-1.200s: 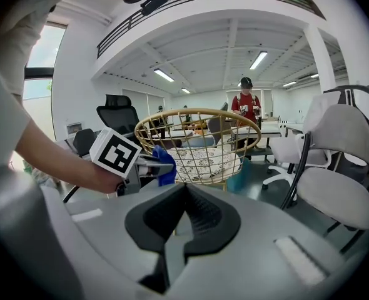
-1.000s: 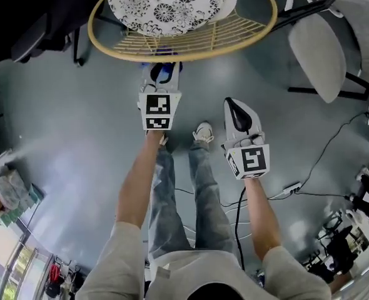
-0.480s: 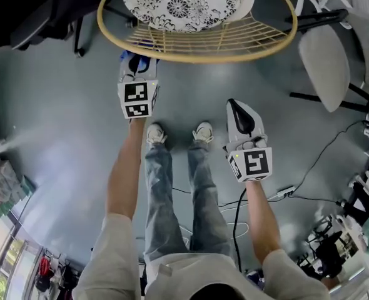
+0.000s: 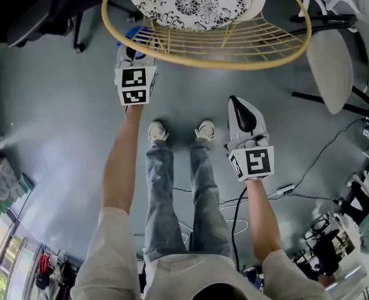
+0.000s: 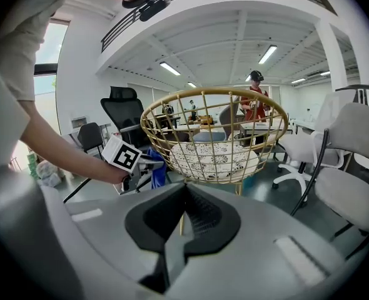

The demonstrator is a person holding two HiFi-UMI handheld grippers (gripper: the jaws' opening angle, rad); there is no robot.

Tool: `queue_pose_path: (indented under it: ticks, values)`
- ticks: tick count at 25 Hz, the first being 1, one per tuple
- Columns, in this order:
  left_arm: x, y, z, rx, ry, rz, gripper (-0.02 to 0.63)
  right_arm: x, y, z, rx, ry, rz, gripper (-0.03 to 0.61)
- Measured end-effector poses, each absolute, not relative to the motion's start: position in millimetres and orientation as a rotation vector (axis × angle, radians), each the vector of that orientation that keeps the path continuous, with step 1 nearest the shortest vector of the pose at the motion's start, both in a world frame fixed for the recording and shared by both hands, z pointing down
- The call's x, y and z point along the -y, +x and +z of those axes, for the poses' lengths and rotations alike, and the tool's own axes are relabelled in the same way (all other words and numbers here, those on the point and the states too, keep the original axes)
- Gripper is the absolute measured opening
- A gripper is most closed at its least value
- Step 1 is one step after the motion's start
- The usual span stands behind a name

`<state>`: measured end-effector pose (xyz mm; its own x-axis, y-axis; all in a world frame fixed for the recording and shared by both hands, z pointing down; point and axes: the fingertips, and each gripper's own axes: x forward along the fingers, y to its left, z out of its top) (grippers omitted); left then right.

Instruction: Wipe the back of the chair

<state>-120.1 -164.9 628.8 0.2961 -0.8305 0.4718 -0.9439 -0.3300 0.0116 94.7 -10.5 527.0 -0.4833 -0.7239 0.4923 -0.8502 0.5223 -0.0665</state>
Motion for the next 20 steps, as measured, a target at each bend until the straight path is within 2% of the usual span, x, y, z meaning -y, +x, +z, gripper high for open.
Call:
queue_pose_path:
  ticks: [15, 20]
  values:
    - [153.7, -101.2, 622.6, 1.648, 2.262, 0.526, 0.078, 5.2, 96.3, 524.5, 2.38, 1.287, 0.419, 0.0]
    - [148.8, -71.9, 626.3, 1.587, 2.315, 0.571, 0.078, -1.0, 110.8, 527.3, 2.372, 1.298, 0.434, 0.0]
